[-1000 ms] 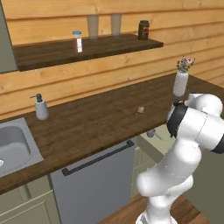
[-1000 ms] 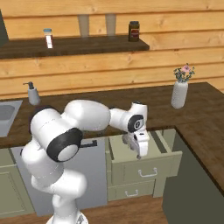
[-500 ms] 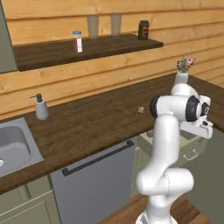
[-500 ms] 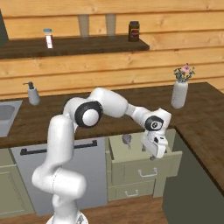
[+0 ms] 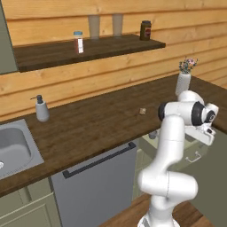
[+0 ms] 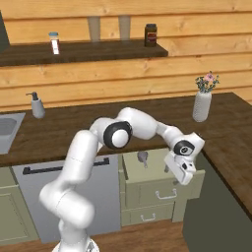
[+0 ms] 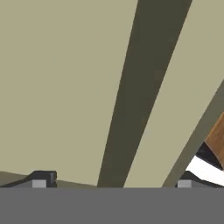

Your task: Pick the measuring cup from the drawer and place it on the counter.

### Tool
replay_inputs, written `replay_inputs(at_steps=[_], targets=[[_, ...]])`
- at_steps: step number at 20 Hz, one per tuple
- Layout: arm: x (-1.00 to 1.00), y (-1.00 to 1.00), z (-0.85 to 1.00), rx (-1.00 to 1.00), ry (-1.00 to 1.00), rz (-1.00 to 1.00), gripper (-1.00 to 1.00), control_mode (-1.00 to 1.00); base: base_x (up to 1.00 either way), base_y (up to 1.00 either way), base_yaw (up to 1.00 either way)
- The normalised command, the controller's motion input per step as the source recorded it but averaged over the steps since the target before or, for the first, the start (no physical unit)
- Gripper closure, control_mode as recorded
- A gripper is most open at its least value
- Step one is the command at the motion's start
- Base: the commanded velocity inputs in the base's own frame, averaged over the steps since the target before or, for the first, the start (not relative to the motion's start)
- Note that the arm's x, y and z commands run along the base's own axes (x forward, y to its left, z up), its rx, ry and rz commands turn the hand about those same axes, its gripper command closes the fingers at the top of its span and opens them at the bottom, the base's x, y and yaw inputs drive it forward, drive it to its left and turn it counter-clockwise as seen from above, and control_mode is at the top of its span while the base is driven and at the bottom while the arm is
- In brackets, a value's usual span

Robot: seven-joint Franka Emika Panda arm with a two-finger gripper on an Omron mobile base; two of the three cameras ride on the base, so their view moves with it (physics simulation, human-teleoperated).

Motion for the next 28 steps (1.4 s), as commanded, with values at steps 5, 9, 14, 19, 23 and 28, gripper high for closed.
replay_inputs(at_steps=[5, 9, 14, 19, 23, 28], targets=[[-0.01, -0.07, -0.32, -0.05, -0.04, 0.0, -1.0, -1.0, 0.0, 0.0, 0.0], [-0.99, -0.99, -0.25, -0.05, 0.0, 0.0, -1.0, -1.0, 0.0, 0.0, 0.0], [-1.0, -1.0, -0.26, 0.0, -0.03, 0.0, -1.0, -1.0, 0.0, 0.0, 0.0], [-1.0, -1.0, -0.05, 0.07, -0.16, 0.0, -1.0, -1.0, 0.0, 0.0, 0.0], [-0.86, -0.6, 0.53, 0.27, -0.38, 0.0, -1.0, -1.0, 0.0, 0.0, 0.0], [0.01, 0.85, 1.0, 0.1, -0.27, 0.0, -1.0, -1.0, 0.0, 0.0, 0.0]])
